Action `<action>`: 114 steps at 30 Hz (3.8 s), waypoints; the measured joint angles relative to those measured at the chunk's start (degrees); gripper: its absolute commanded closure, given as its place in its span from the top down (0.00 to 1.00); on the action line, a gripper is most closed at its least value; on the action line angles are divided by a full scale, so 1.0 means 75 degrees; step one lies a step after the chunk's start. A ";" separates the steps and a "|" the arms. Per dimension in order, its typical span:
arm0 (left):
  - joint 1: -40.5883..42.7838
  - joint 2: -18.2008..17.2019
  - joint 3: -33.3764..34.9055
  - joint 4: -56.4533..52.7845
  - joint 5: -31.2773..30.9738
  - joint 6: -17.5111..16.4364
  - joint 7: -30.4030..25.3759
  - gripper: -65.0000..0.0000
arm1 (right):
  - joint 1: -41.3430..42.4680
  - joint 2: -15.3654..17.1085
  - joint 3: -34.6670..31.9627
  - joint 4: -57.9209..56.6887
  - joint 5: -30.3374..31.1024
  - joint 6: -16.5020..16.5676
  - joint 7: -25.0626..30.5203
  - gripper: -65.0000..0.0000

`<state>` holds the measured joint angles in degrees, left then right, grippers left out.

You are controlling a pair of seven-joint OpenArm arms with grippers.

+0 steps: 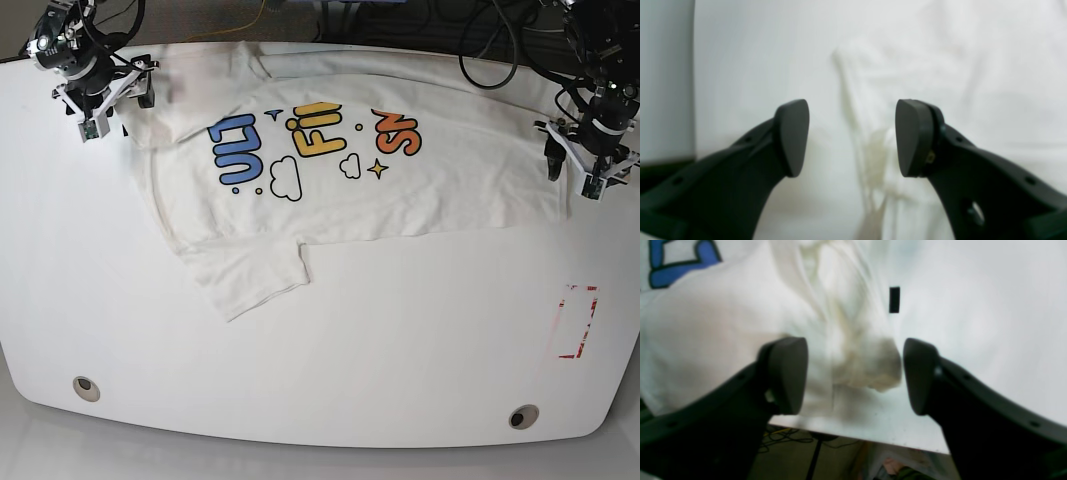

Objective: Layout the t-shirt on the table in an organized manner, then fold the t-shirt properly
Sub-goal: 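Release the shirt and reposition both grippers on its edges, then move both grippers down along the shirt sides and grasp the edges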

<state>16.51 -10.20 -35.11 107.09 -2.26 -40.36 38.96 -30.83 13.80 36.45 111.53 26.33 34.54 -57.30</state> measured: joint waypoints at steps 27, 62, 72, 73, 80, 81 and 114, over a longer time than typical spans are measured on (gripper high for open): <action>-0.0935 0.0003 0.1253 -0.0201 -0.0044 0.0140 -0.0347 0.58 | 0.2229 0.0093 -0.0143 -0.0020 -0.0140 -0.0003 -0.0079 0.77; -0.2830 -0.0283 0.1204 -0.2932 0.0061 0.0373 -0.0321 0.58 | 0.7003 0.0192 -0.1818 -0.6697 -0.0918 0.0003 0.1049 0.77; -0.2783 -0.0481 0.1183 -0.2940 0.0032 0.0326 -0.0321 0.58 | 0.6703 0.0242 -0.2017 -0.6904 -0.0918 0.0000 0.1233 0.77; -0.2760 -0.0498 0.1183 -0.2940 0.0023 0.0321 -0.0321 0.58 | 0.6665 0.0230 -0.2017 -0.6907 -0.0901 0.0006 0.1262 0.77; -0.2649 -0.0638 0.1174 -0.2955 0.0038 0.0353 -0.0315 0.58 | 0.6467 0.0201 -0.2005 -0.6834 -0.0848 0.0029 0.1460 0.77; -0.2649 -0.0635 0.1174 -0.2955 0.0035 0.0356 -0.0318 0.58 | 0.6449 0.0187 -0.2002 -0.6825 -0.0851 0.0050 0.1478 0.77; -0.2696 -0.0851 0.0752 -0.4188 0.0032 0.0347 -0.0641 0.59 | 0.5875 0.0003 -0.2046 -0.6175 -0.0734 0.0204 0.1180 0.00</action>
<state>-3.70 -16.58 -29.47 75.68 -2.02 -37.76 34.15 13.23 13.82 21.10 65.21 20.82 36.07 -48.45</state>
